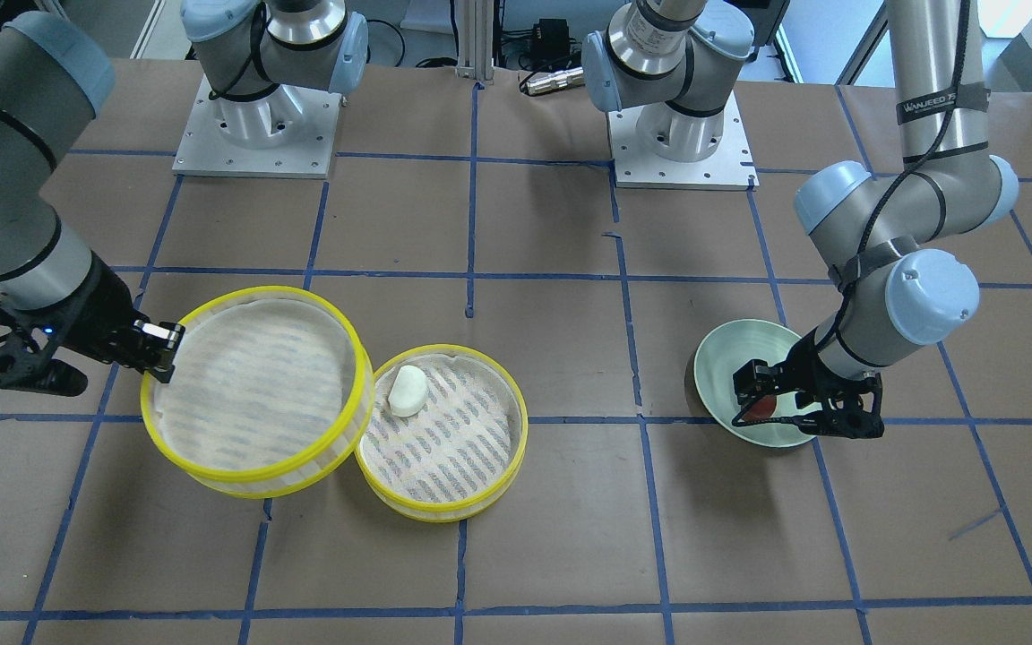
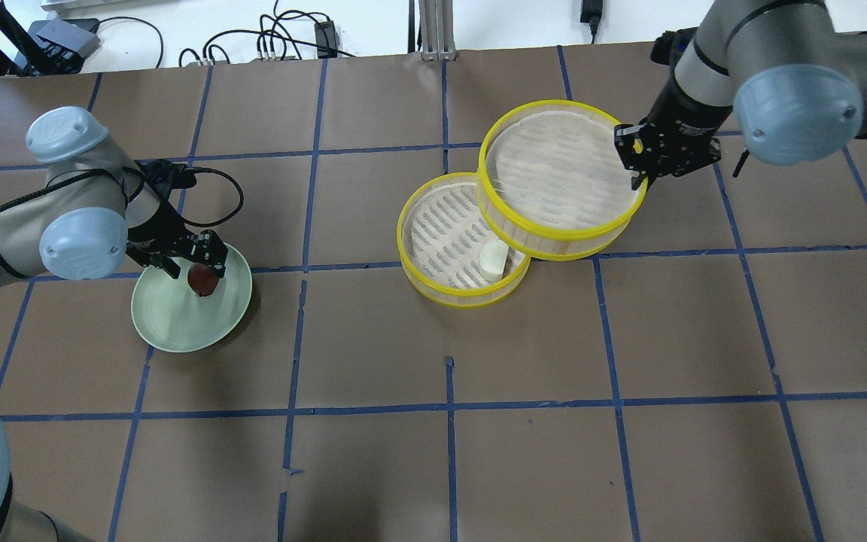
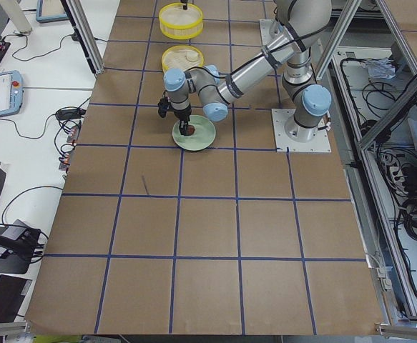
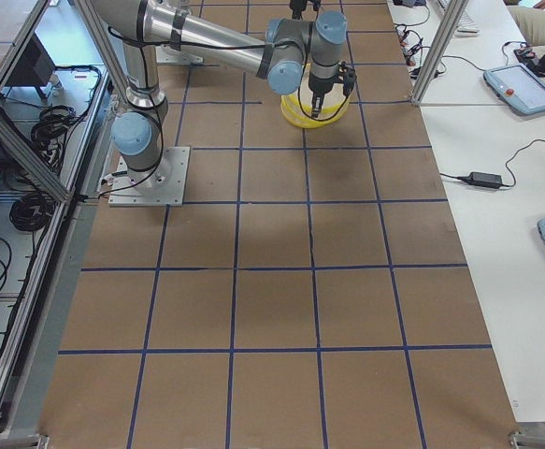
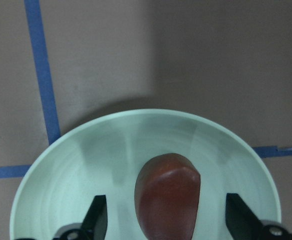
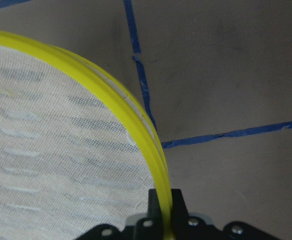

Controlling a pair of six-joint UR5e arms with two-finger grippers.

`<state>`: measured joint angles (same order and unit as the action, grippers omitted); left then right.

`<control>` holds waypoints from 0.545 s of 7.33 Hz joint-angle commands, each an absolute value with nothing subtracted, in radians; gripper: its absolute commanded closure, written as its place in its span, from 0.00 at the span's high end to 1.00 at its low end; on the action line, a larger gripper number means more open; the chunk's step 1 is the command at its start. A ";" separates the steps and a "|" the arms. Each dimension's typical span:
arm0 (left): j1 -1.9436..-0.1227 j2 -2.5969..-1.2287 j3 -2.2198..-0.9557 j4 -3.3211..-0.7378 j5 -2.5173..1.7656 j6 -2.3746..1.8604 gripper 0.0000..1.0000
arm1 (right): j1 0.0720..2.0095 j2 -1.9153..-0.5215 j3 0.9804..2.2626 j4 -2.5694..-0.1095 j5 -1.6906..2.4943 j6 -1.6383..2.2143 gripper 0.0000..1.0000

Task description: Stack buns with steamer

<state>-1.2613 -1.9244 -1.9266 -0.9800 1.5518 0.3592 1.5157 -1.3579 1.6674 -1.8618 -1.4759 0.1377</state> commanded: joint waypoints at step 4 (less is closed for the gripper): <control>-1.275 -1.882 -1.910 -0.998 1.554 0.351 0.00 | 1.709 -1.289 1.706 -1.971 -1.574 0.362 0.06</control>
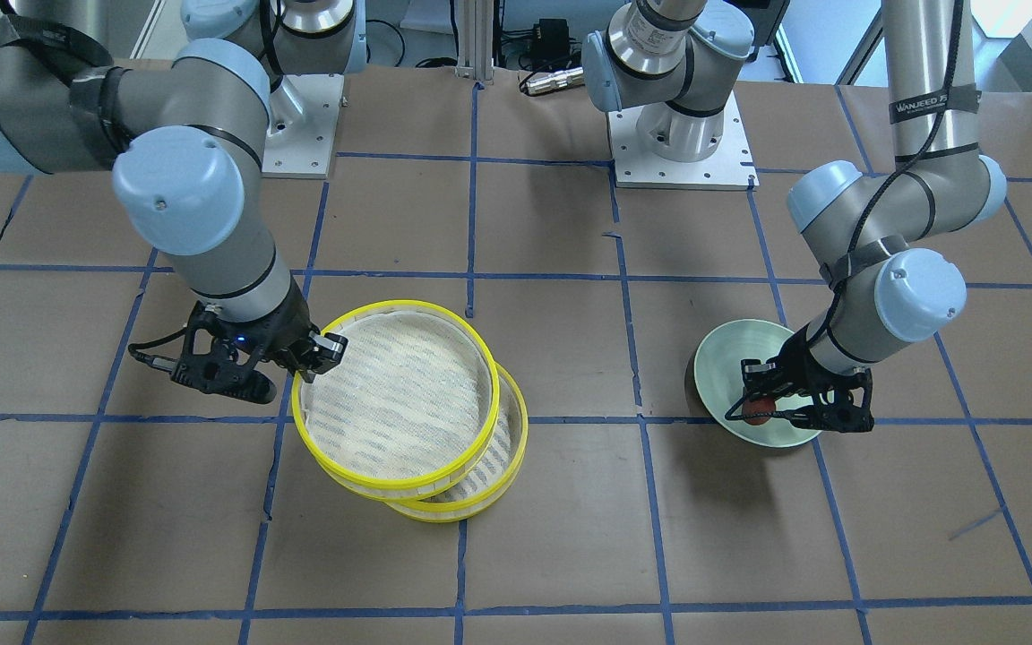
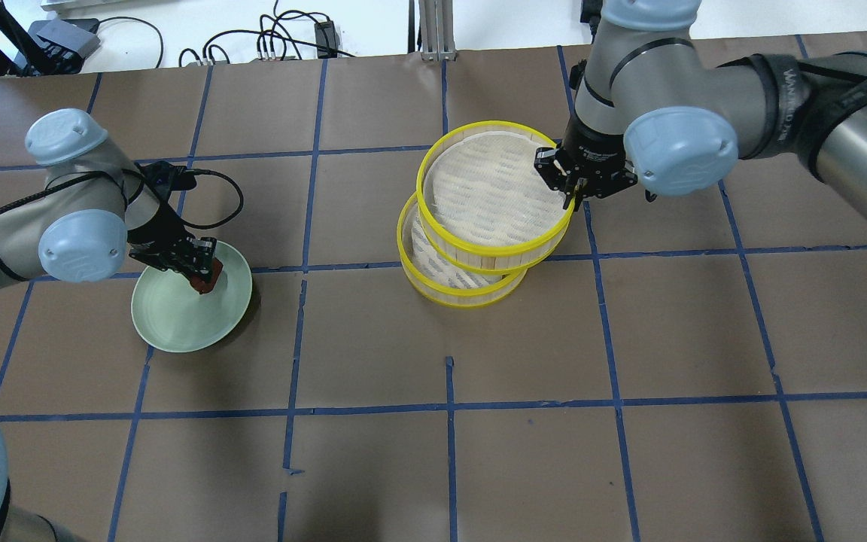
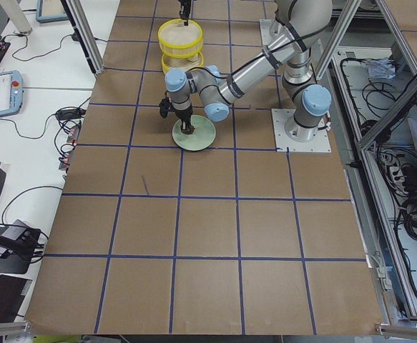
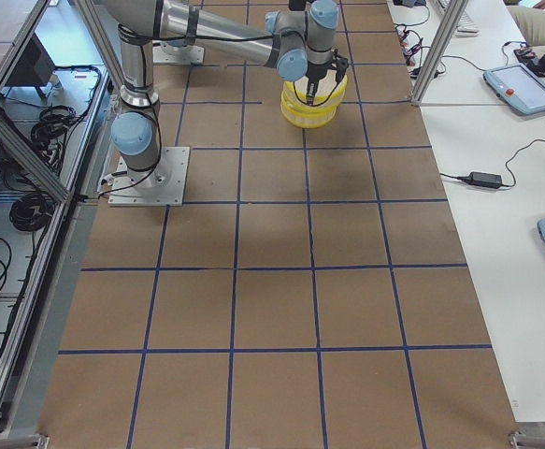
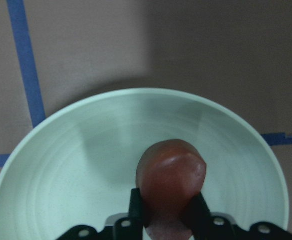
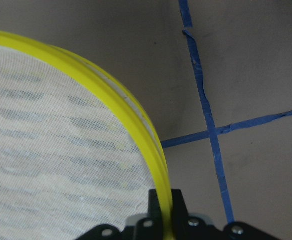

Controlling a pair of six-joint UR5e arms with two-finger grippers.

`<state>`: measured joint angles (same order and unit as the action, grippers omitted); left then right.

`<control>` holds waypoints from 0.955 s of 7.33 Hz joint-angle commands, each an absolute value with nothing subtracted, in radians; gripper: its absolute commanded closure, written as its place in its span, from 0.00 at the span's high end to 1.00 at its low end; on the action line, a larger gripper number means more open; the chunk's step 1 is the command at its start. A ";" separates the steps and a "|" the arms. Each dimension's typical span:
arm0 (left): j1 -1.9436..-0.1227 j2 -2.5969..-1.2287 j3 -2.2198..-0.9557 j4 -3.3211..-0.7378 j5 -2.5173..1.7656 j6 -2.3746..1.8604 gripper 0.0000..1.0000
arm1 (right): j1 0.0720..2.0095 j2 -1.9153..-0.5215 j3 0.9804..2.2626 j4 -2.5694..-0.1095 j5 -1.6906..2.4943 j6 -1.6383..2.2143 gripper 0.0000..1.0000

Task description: Stack buns with steamer

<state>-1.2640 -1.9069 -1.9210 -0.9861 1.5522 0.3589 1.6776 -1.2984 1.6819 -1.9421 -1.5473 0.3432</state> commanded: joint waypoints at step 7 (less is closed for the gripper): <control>-1.474 -1.772 -1.678 -1.292 1.503 0.038 0.00 | 1.735 -1.247 1.741 -2.068 -1.586 0.373 0.07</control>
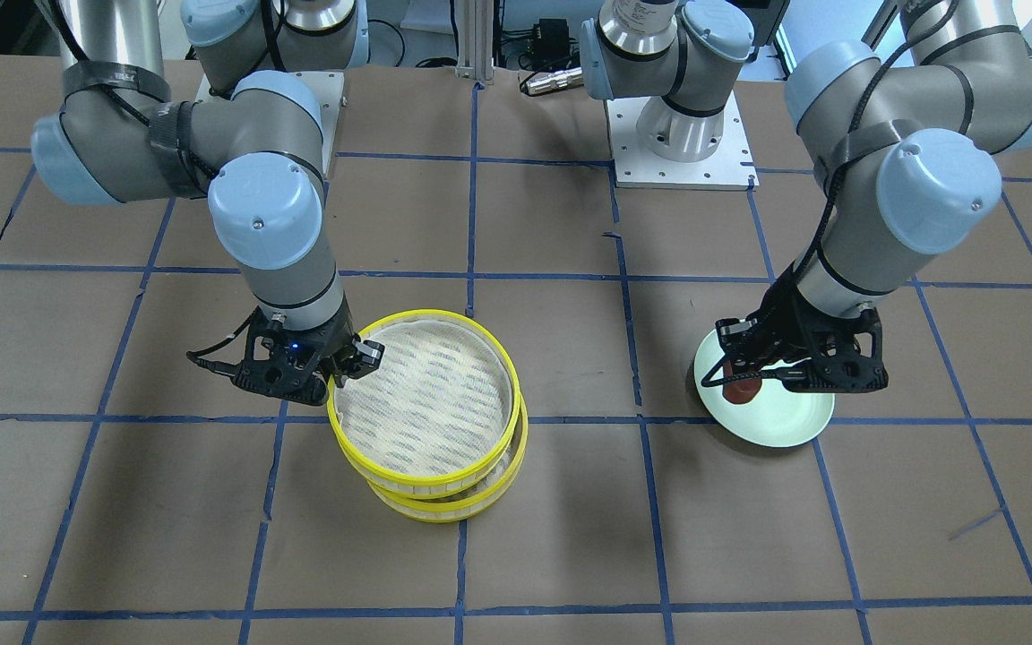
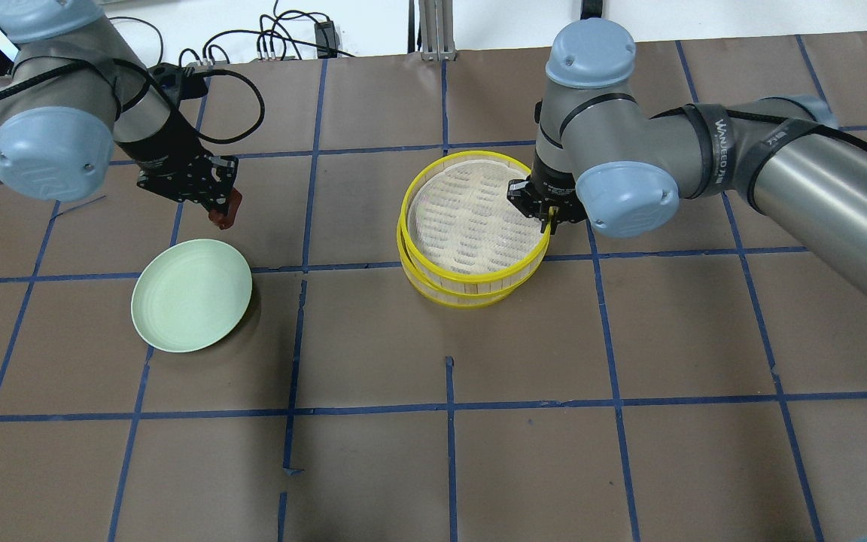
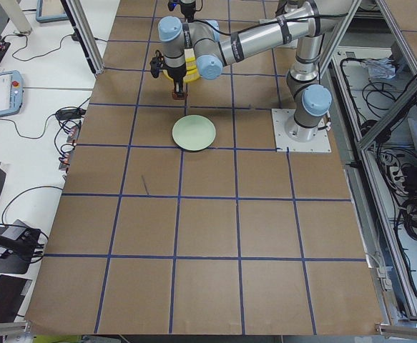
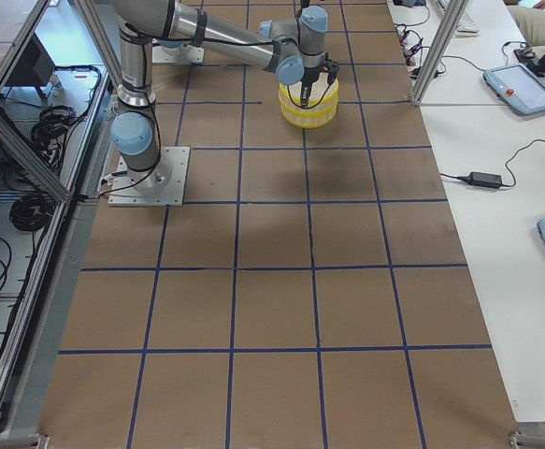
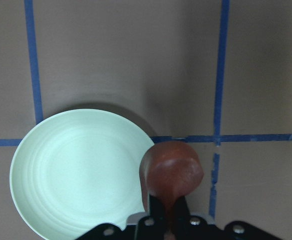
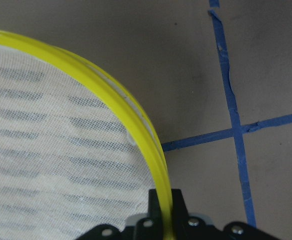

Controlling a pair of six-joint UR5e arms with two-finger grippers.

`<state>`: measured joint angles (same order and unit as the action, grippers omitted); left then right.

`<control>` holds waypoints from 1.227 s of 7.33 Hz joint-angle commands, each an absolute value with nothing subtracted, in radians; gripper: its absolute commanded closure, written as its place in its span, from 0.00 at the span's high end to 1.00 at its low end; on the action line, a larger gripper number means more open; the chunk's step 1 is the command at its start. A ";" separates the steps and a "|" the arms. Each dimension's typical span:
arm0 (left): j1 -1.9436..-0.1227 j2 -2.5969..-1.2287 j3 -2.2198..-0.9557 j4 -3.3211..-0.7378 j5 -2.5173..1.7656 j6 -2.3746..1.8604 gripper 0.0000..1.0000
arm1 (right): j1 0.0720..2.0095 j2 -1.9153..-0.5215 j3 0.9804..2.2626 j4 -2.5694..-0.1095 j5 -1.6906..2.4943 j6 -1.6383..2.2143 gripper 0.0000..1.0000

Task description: Stack buns with steamer

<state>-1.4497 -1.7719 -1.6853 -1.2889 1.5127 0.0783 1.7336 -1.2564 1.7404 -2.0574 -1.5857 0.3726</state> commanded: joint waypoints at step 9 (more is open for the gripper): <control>-1.505 -1.772 -1.664 -1.292 1.491 -0.009 0.00 | 1.746 -1.238 1.726 -2.086 -1.577 0.373 0.10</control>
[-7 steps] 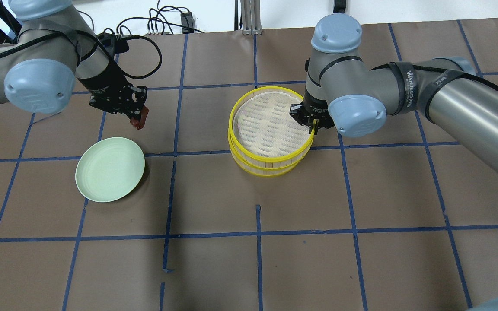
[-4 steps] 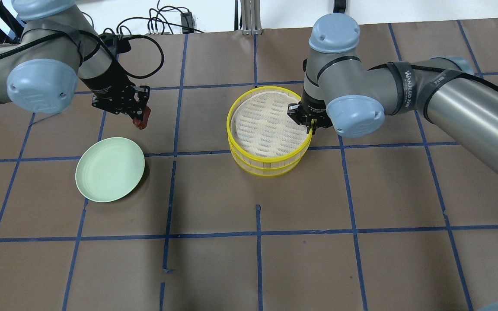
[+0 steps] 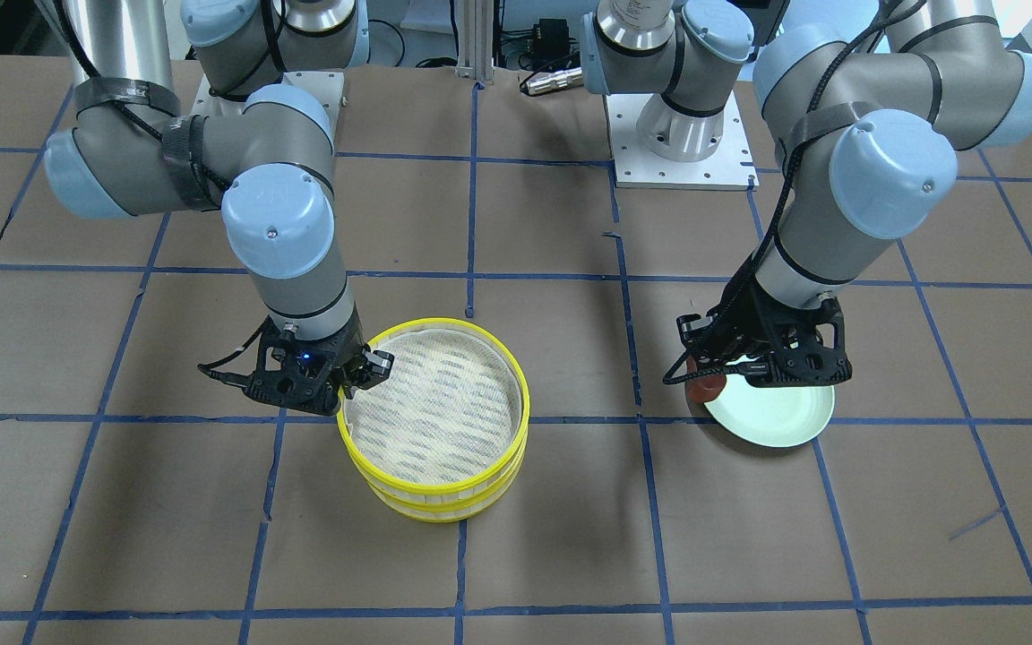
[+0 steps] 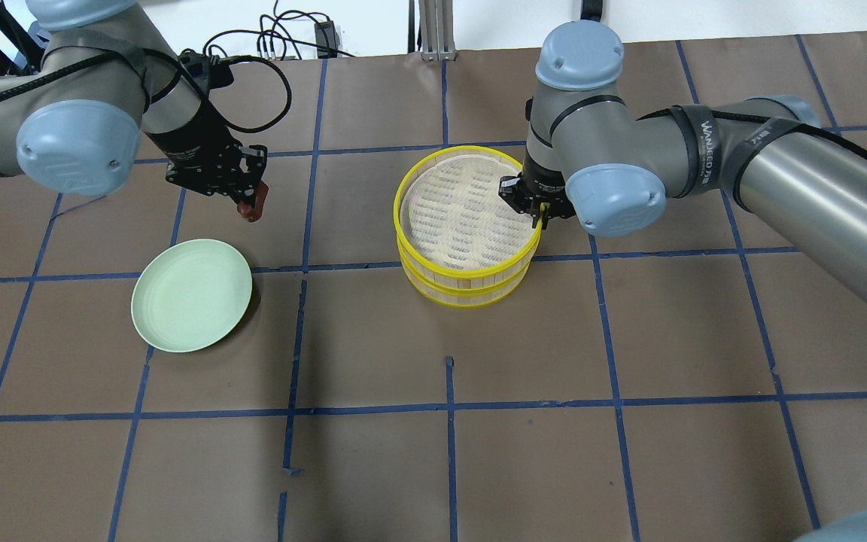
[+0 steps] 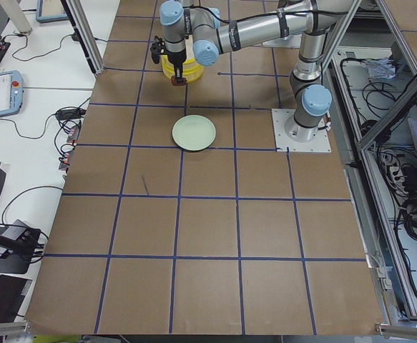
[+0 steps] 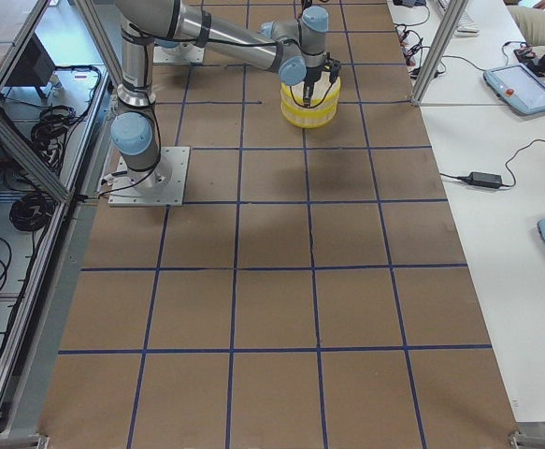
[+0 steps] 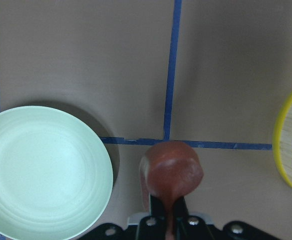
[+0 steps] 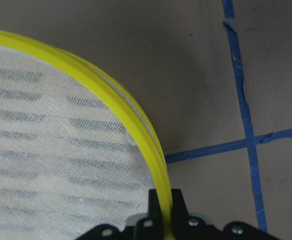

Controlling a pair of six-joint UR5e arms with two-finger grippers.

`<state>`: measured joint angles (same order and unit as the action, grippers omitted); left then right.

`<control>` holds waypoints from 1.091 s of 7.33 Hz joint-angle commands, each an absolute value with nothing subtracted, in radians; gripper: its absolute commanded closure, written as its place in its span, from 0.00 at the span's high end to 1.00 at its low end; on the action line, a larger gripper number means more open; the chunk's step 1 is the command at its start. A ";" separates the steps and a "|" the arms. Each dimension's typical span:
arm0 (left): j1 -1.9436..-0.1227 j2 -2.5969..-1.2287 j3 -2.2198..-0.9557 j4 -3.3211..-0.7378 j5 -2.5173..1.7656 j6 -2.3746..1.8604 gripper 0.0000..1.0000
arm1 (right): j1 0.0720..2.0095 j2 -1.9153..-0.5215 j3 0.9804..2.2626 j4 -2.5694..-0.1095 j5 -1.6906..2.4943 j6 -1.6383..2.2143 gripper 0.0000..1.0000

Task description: Stack buns with steamer

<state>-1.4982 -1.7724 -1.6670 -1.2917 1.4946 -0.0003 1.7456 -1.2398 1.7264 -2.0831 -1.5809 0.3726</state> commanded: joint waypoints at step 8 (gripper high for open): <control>-1.506 -1.772 -1.663 -1.292 1.488 -0.017 0.00 | 1.752 -1.232 1.727 -2.083 -1.580 0.365 0.30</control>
